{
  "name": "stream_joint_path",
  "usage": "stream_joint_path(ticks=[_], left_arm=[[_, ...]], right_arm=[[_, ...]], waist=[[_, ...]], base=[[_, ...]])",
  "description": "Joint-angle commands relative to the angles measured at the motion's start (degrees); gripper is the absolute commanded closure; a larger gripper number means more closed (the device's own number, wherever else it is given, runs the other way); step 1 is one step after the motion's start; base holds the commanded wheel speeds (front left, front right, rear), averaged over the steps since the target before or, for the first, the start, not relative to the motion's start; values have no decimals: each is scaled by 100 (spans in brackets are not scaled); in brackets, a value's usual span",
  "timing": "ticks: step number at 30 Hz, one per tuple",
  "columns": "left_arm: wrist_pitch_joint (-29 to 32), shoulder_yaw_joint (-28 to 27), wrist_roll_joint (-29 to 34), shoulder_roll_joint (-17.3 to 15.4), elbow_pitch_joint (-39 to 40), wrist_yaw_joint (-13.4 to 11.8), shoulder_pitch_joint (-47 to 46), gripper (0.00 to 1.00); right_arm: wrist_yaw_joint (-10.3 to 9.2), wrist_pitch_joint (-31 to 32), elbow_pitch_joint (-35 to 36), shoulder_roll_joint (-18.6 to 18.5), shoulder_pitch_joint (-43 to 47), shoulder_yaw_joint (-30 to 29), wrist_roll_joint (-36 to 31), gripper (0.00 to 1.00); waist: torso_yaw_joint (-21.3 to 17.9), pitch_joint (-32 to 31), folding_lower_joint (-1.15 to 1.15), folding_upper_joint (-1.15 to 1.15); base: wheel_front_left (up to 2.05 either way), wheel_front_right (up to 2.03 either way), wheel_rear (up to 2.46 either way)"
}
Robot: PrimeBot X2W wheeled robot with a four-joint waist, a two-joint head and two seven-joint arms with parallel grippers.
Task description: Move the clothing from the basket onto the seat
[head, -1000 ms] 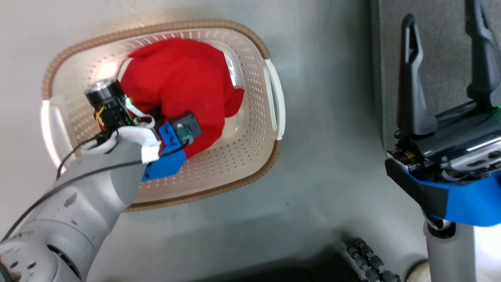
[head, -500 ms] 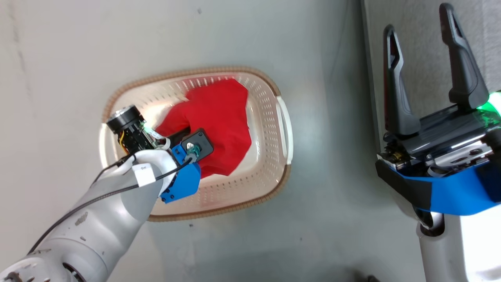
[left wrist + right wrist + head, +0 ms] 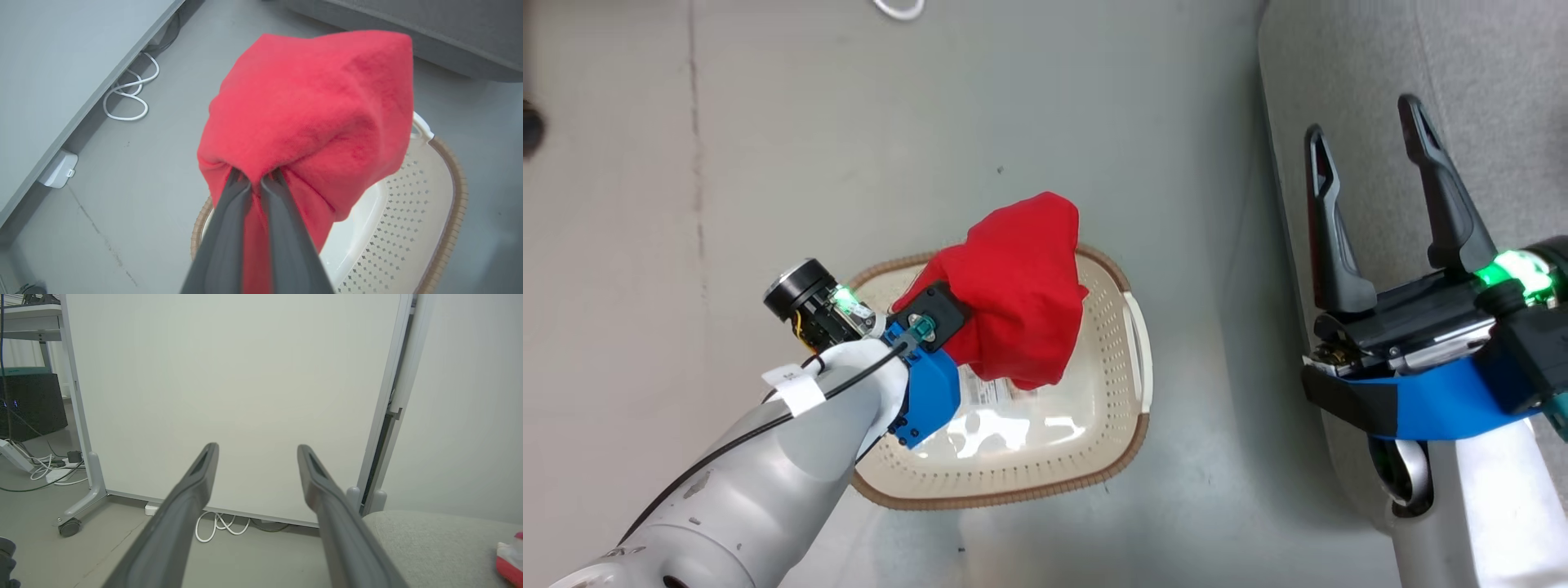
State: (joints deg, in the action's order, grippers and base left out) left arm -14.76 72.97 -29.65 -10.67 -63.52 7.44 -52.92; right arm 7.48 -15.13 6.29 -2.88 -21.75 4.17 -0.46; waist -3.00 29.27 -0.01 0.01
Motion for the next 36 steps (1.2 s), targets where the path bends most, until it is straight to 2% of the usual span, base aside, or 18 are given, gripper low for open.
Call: stream_joint_path(ticks=[1, 9, 17, 28, 36], left_arm=[[-39, -55, -98, -29, 57, 2, 60, 100], [-48, -655, -404, -211, 686, -16, 257, 100], [-50, -1423, -348, -353, 1315, -146, 597, 100], [-51, -2528, -233, -400, 2227, -197, 981, 100], [-51, -3107, -135, -356, 3121, -159, 1297, 100]], right_arm=[[3, -3, -59, -1, 103, -29, 36, 0], [2, -4, -384, -1, 413, -113, 119, 0], [2, -3, -632, -1, 680, -110, 195, 0], [3, -3, -834, -1, 988, -79, 304, 0], [3, -3, -889, -1, 1165, -32, 387, 0]], waist=[[122, -290, 1, -1], [250, -890, 1, -1], [343, -1465, 1, -1], [458, -2036, 1, -1], [500, -2271, 1, -1]], base=[[0, 0, 0], [0, 0, 0], [0, 0, 0], [0, 0, 0], [0, 0, 0]])
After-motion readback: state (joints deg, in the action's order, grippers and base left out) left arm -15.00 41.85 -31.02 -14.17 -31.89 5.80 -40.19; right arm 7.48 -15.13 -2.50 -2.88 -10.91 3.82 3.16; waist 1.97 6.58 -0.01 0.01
